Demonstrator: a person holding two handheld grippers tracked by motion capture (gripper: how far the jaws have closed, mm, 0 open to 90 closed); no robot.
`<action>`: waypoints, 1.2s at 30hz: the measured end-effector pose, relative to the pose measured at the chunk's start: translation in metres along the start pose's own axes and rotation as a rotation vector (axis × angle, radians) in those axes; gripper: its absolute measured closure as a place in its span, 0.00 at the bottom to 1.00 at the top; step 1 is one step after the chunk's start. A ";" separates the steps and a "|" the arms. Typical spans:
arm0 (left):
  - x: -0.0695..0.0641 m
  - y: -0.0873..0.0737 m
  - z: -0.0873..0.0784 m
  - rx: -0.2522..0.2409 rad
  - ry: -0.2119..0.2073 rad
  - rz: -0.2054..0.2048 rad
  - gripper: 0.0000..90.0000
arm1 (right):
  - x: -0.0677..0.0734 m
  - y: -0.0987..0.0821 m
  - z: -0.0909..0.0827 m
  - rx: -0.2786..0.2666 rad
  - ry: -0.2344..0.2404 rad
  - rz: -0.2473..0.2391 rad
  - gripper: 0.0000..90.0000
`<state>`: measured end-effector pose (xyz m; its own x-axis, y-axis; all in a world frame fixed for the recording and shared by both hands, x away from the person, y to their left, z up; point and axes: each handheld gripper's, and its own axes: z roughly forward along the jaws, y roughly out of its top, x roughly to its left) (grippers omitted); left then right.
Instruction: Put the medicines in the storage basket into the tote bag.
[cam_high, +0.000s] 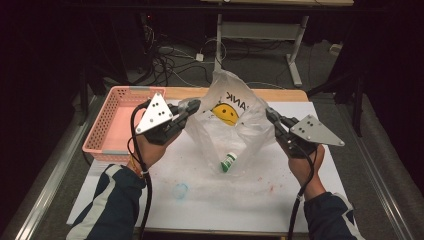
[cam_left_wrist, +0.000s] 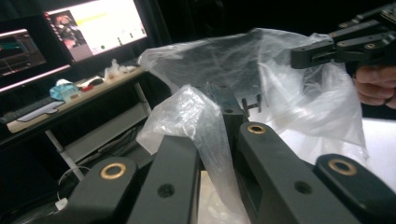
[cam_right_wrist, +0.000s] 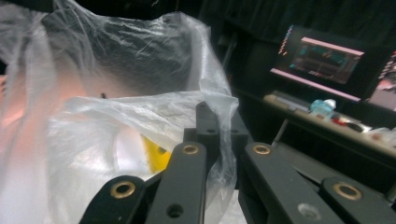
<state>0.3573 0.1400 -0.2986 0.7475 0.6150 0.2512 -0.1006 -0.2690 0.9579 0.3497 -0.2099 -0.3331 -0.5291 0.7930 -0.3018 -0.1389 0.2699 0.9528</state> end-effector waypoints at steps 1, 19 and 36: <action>0.001 0.003 -0.001 -0.004 0.011 0.006 0.97 | -0.002 0.002 -0.001 -0.011 -0.010 0.001 1.00; 0.019 0.018 -0.015 -0.079 0.149 -0.072 0.97 | -0.021 0.007 -0.016 -0.107 -0.117 0.092 1.00; 0.029 -0.073 0.037 0.278 0.182 -0.129 0.29 | -0.057 -0.044 0.027 0.162 -0.200 0.131 1.00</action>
<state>0.4106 0.1501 -0.3669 0.6108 0.7721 0.1757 0.1876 -0.3567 0.9152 0.4088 -0.2518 -0.3592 -0.3555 0.9147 -0.1921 0.0642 0.2289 0.9713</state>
